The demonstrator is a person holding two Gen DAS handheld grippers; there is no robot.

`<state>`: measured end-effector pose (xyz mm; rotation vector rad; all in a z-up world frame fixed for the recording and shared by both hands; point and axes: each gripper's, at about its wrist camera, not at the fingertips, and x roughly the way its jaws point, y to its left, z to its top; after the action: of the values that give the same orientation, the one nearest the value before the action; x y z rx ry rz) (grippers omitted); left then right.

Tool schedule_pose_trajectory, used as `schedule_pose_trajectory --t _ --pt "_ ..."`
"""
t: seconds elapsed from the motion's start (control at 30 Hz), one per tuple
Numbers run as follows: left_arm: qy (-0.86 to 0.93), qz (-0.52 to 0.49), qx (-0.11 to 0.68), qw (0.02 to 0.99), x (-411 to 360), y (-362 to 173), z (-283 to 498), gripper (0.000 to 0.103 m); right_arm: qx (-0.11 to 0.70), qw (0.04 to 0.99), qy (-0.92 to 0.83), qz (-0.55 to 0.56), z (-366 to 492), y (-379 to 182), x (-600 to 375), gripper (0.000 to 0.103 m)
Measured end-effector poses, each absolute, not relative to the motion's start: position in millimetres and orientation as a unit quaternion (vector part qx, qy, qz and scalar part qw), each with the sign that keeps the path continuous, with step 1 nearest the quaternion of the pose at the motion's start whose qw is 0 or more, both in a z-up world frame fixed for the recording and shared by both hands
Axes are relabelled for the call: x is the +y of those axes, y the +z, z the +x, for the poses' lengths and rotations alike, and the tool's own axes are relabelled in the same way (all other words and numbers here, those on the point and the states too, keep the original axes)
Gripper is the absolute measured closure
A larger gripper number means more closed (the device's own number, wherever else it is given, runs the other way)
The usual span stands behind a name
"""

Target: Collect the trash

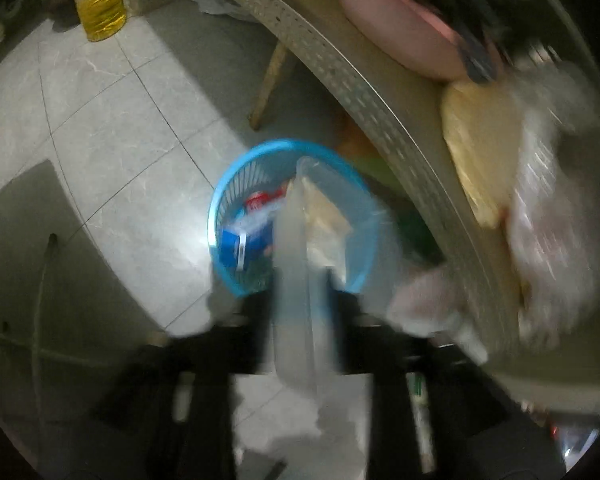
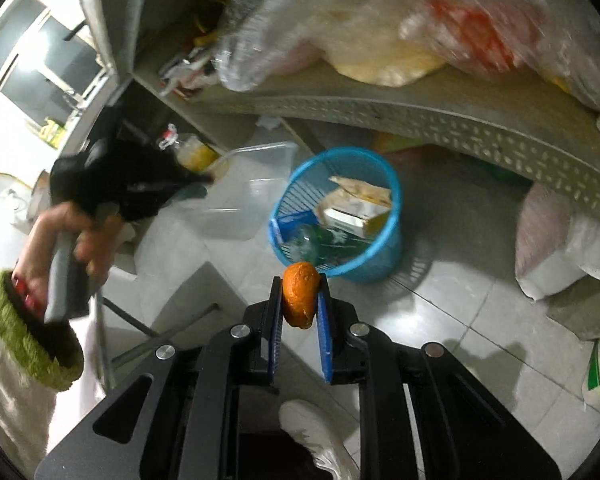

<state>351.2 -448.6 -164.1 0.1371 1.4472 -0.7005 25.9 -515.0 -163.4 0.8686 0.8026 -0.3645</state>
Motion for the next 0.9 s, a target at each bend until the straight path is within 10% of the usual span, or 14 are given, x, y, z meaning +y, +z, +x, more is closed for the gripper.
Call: schedule_pose_trajectory --t 0.9 --pt "-0.355 0.026 0.504 0.787 -217 -16 295 0.031 0.415 0.834 -0.232 0.279 190 -227 -551 0.079"
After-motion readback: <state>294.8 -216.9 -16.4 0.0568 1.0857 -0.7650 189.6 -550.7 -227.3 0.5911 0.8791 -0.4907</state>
